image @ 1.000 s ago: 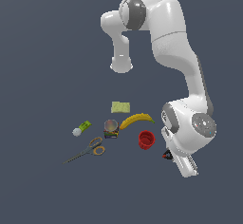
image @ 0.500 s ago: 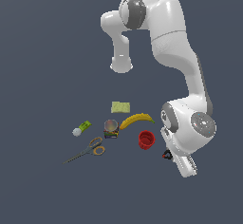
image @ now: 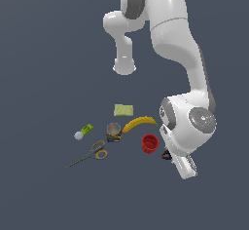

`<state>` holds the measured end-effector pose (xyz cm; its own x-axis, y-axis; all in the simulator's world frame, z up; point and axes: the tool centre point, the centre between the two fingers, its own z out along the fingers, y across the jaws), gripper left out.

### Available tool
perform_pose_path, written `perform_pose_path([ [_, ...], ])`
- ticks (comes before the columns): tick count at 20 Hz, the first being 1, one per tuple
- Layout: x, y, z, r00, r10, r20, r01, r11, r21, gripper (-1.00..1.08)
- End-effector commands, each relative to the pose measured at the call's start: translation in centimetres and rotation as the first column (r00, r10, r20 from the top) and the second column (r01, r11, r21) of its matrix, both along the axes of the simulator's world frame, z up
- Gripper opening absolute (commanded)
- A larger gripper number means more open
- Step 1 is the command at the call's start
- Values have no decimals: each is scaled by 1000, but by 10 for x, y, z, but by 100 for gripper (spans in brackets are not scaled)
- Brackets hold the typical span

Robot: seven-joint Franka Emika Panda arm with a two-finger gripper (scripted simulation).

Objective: Pick up a designated object from a clutter of objects.

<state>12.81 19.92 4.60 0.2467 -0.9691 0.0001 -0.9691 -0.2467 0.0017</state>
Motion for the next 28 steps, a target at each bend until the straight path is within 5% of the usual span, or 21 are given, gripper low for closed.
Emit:
perform_pose_path([
  [1,-2,-14,15,1000,-1,1,1,1000,0,-100],
  [28,-42,-238,255,1000,-1,1,1,1000,3,-100],
])
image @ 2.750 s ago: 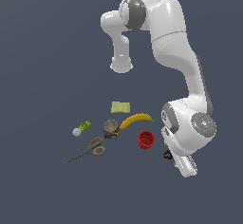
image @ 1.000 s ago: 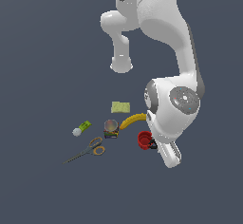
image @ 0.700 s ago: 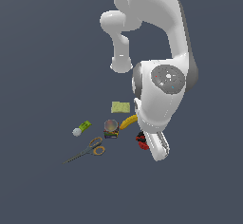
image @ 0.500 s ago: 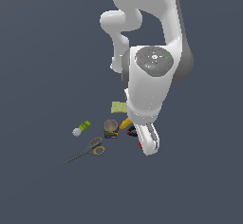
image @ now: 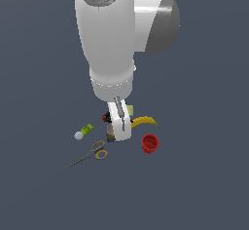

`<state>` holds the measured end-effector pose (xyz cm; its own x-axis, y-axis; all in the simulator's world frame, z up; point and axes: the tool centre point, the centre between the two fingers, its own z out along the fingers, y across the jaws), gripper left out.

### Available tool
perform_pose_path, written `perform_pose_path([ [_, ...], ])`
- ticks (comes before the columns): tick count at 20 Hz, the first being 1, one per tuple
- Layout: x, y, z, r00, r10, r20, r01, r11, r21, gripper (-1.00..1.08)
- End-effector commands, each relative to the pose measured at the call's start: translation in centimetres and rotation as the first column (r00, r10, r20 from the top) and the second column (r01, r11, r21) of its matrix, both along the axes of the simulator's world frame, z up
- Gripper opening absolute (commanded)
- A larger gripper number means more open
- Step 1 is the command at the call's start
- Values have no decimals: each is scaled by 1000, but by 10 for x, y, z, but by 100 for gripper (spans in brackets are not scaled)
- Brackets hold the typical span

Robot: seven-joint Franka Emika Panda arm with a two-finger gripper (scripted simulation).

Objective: Pick up a designated object from a clutter of objects.

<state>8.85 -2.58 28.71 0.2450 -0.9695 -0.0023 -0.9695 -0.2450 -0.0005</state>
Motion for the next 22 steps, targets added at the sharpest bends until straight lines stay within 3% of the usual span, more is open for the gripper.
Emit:
perform_pose_path([
  [1,-4,-21,23,1000,0,0,0,1000,0,-100],
  [11,-11,-91,99,1000,1,0,-1,1000,-1,-100],
  [22,-12,-114,123,1000,1,0,-1,1000,-2,-100],
])
